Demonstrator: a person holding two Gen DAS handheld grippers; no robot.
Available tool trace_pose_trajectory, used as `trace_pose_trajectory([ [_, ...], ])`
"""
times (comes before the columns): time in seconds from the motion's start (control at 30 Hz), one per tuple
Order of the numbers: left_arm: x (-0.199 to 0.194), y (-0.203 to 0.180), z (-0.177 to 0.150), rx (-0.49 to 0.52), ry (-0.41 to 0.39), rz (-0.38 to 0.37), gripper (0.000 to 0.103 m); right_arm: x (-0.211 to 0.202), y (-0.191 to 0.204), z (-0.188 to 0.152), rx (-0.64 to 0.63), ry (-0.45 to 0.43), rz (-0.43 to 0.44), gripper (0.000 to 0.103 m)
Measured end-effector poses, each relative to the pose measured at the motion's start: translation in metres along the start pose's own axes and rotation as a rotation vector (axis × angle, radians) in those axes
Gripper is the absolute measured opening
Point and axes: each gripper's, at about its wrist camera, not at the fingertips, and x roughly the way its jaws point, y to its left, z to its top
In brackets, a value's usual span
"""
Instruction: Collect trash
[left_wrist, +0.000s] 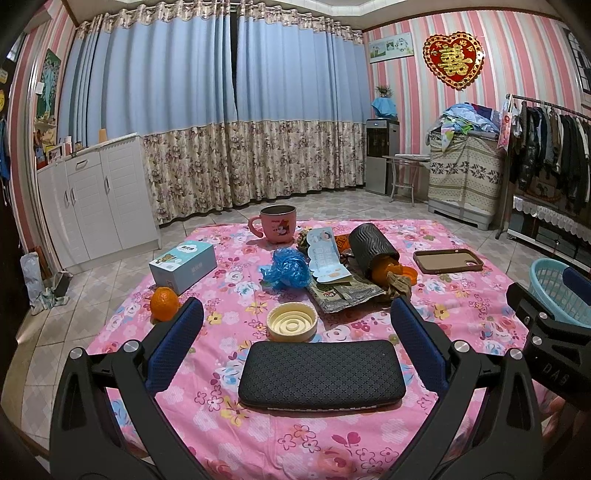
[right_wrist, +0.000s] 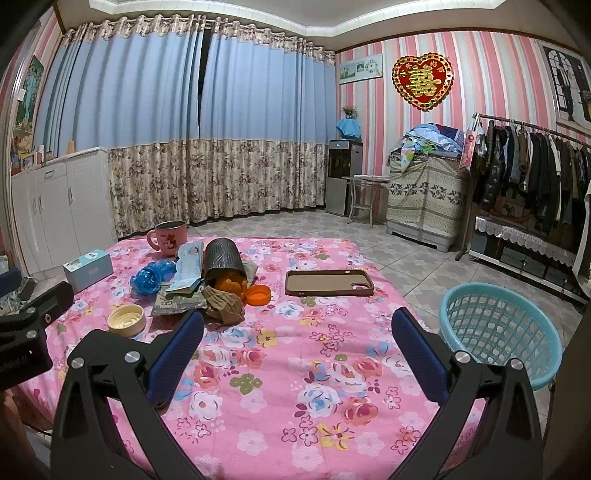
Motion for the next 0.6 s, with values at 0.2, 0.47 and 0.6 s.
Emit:
trace_pose_trajectory([
  [0.2, -0.0007, 0.0003, 0.0001, 0.001, 0.000, -0.002, 0.098, -0.0001, -0.0008, -0.0002, -0.003, -0.002, -0.002, 0.099],
  [0.47, 0.0013, 0.0006, 0.0000, -0.001, -0.003, -0.001, 0.098, -0.0011, -0.0019, 0.0019, 0.000, -0.005, -0.005, 0.099],
  [0.6, 0.0007, 0.0006, 0.0000, 0.000, -0.002, -0.002, 0.098, -0.0015, -0.0021, 0.0016, -0.001, -0.005, -0.004, 0.099],
])
